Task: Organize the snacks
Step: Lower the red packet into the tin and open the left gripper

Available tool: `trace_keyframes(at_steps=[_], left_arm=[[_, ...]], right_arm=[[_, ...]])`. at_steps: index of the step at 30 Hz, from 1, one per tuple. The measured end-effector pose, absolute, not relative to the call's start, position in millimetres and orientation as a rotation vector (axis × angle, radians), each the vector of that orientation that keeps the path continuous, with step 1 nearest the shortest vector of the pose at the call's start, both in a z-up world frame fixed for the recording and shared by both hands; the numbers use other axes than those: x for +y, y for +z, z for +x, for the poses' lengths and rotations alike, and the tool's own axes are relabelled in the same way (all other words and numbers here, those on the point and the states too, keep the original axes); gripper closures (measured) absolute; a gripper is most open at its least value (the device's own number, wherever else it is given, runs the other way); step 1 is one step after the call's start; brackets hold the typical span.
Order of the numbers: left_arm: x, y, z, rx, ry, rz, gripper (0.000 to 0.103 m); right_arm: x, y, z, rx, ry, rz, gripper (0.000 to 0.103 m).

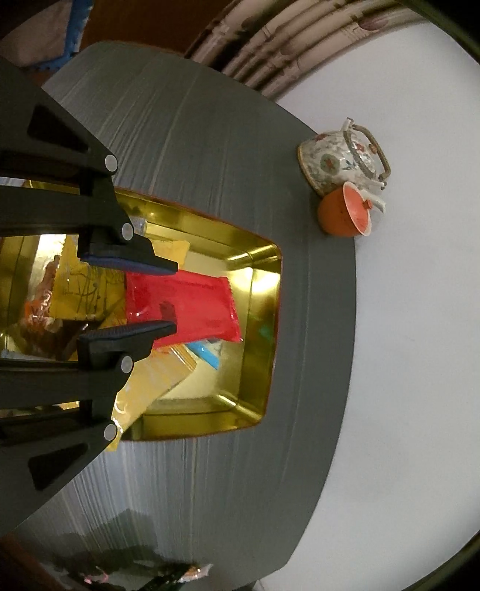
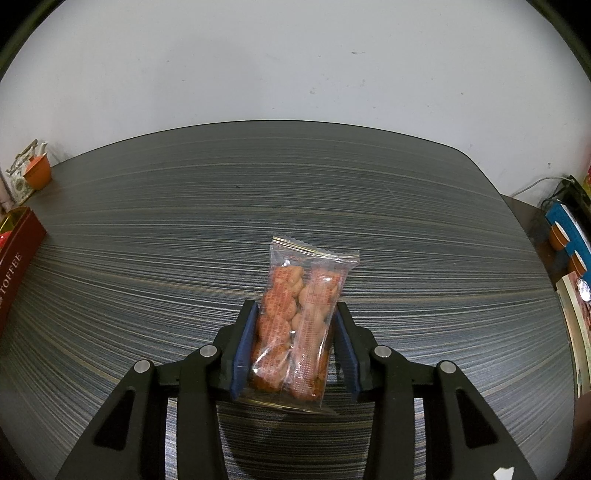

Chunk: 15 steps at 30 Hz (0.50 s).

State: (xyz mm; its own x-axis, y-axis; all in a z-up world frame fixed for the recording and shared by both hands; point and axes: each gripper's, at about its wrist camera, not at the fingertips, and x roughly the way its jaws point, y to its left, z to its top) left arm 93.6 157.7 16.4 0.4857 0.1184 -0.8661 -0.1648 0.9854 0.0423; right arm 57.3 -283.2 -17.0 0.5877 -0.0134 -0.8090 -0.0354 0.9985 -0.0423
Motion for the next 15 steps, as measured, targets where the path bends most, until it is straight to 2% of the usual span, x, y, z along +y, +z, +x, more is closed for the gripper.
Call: trace_keyframes(at_steps=[15], left_arm=[[167.0, 30.4, 74.0, 1.050, 0.146, -0.040, 0.073]], right_arm=[[-287.0, -17.8, 58.5, 0.943, 0.015, -0.051, 0.064]])
